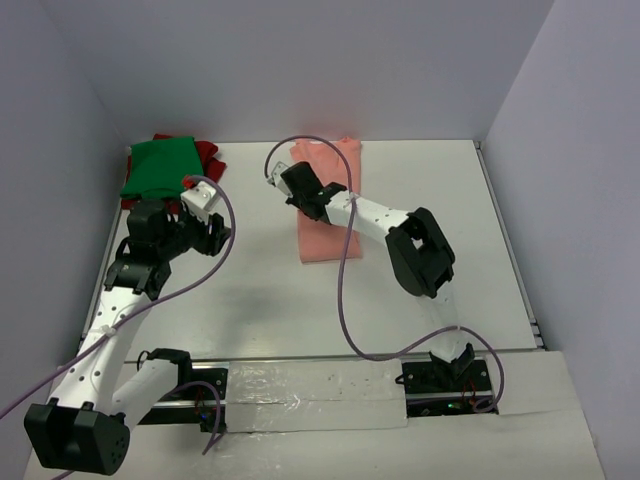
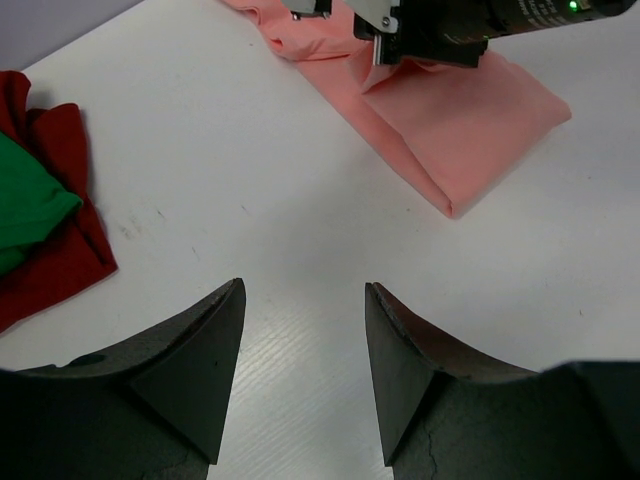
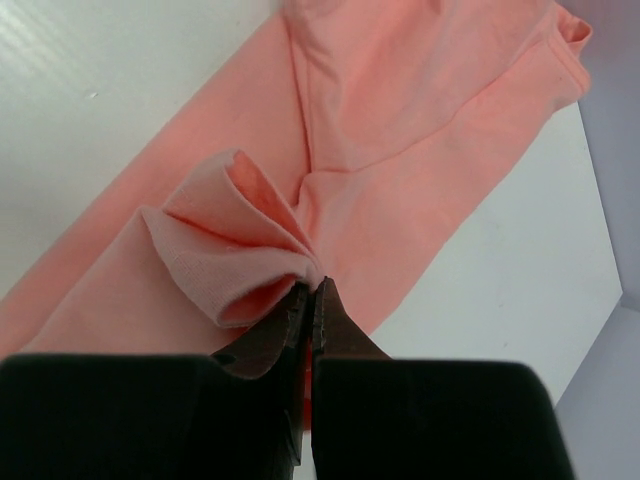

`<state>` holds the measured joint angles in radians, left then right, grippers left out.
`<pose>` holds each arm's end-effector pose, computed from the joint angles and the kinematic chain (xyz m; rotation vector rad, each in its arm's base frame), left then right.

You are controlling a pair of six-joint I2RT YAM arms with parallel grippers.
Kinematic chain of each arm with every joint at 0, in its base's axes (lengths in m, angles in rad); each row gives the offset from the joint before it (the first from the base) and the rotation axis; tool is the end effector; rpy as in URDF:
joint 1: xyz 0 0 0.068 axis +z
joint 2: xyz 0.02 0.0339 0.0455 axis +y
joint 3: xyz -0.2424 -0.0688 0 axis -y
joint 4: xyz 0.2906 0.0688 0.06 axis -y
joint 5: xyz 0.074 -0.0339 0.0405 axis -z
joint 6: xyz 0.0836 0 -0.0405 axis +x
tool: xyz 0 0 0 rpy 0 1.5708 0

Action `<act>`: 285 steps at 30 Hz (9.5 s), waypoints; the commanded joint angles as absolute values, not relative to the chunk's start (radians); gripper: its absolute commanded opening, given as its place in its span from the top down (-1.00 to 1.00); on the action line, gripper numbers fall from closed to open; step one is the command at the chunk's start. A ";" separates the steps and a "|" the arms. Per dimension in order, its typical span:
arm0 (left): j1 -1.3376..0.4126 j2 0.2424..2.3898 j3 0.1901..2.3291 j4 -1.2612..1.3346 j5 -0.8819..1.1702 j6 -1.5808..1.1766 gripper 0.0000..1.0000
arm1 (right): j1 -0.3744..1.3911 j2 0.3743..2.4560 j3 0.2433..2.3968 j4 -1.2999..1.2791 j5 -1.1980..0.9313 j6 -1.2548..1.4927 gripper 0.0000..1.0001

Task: Fold and stack the t-shirts
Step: Fold the folded rectangular tshirt in 1/3 of the way, then grab one side of the 2/3 rectangular tshirt with right arm, then fold the long partially folded tshirt into a neat square, then put the neatly folded tshirt into the corner of the board with the right arm

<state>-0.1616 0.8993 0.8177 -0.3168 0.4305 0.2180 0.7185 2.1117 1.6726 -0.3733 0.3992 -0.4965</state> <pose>0.2924 -0.0830 0.2812 0.6394 1.8427 -0.3857 0.4258 0.3292 0.1424 -1.1727 2.0151 -0.3647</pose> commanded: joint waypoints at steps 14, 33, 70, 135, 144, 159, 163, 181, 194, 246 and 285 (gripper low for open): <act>-0.153 0.928 0.815 -0.295 0.457 0.230 -0.21 | 0.620 2.293 1.913 -0.336 0.453 -0.509 1.00; -0.153 0.923 0.802 -0.305 0.472 0.232 -0.21 | 0.638 2.192 1.807 -0.190 0.564 -0.494 -0.39; -0.150 0.885 0.798 -0.301 0.456 0.233 -0.21 | 0.920 1.758 0.815 0.168 0.676 -0.831 -0.31; -0.144 0.865 0.821 -0.324 0.479 0.244 -0.21 | 1.273 1.620 1.155 -0.683 0.342 -0.370 1.00; -0.144 0.858 0.825 -0.328 0.486 0.242 -0.21 | 1.115 1.675 1.285 -0.513 0.524 -0.566 1.00; -0.143 0.844 0.824 -0.336 0.489 0.238 -0.21 | 0.813 2.008 1.695 -0.227 0.600 -0.718 1.00; -0.141 0.850 0.821 -0.334 0.492 0.239 -0.21 | 0.784 2.062 1.747 -0.080 0.636 -0.767 1.00; -0.138 0.824 0.847 -0.348 0.503 0.235 -0.22 | 1.111 1.706 1.320 -0.492 0.517 -0.450 1.00; -0.130 0.796 0.841 -0.360 0.523 0.235 -0.21 | 1.284 1.609 1.387 -0.729 0.480 -0.395 1.00; -0.120 0.830 0.810 -0.342 0.546 0.242 -0.23 | 0.845 2.237 1.859 0.071 0.531 -0.646 -0.72; -0.057 0.839 0.773 -0.207 0.267 0.123 -0.21 | 0.755 2.534 2.376 -0.949 -0.095 -0.094 0.67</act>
